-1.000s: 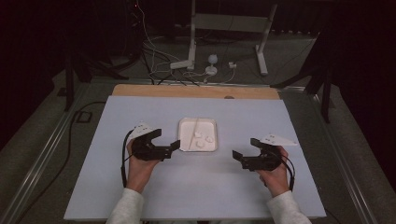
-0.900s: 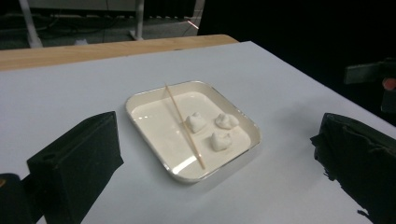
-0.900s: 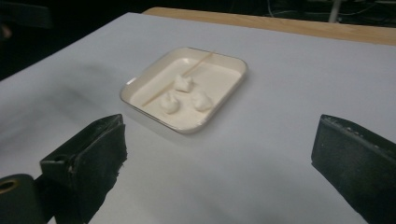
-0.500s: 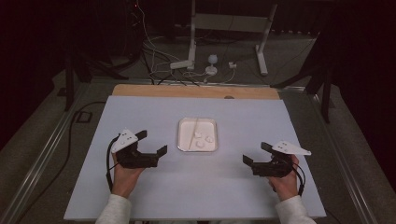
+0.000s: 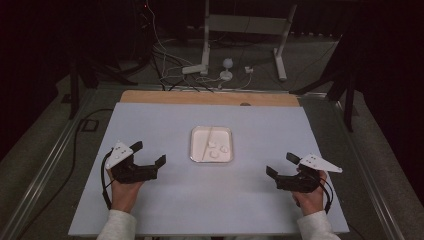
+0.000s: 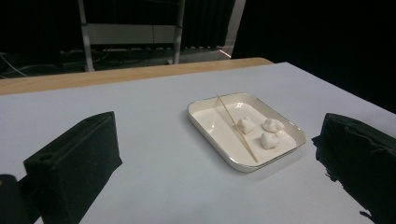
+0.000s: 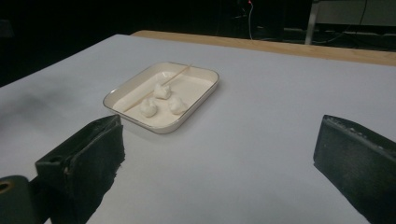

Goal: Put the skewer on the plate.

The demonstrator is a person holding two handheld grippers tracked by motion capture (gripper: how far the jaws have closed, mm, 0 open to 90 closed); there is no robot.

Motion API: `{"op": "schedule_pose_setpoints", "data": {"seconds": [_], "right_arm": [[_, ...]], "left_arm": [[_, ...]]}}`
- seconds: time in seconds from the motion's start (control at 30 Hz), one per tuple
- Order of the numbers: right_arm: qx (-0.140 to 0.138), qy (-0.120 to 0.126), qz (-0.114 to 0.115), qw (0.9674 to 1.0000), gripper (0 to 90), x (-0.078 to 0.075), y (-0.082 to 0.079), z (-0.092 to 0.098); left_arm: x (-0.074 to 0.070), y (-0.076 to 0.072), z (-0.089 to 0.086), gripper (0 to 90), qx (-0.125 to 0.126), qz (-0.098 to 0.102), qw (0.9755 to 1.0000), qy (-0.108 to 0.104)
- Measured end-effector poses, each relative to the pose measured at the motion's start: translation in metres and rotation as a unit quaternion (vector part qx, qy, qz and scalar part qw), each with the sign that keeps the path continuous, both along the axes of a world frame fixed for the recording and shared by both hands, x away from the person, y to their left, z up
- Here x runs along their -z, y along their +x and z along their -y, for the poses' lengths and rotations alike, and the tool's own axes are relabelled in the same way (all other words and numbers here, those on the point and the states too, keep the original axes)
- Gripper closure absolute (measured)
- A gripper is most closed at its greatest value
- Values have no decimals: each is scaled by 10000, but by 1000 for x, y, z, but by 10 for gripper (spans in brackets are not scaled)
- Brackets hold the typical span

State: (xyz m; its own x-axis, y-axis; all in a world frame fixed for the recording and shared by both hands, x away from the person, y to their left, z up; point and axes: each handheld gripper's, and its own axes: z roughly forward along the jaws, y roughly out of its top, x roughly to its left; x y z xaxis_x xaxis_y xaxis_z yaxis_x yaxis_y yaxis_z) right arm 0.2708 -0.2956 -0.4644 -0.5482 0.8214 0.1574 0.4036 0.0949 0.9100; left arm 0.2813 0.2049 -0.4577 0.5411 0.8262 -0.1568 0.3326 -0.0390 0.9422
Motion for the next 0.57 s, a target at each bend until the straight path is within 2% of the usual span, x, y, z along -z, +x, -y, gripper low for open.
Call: {"op": "schedule_pose_setpoints", "data": {"seconds": [0.1, 0.27, 0.57], "right_arm": [[-13, 46, 48, 10000, 20, 0, -2, 2], [25, -118, 123, 9999, 20, 2, -4, 4], [55, -49, 203, 9998, 20, 3, -6, 9]], "left_arm": [[2, -3, -2, 5, 0, 52, 10000, 38], [5, -8, -7, 5, 11, 56, 9999, 85], [7, -15, -19, 5, -65, 143, 9999, 29]]}}
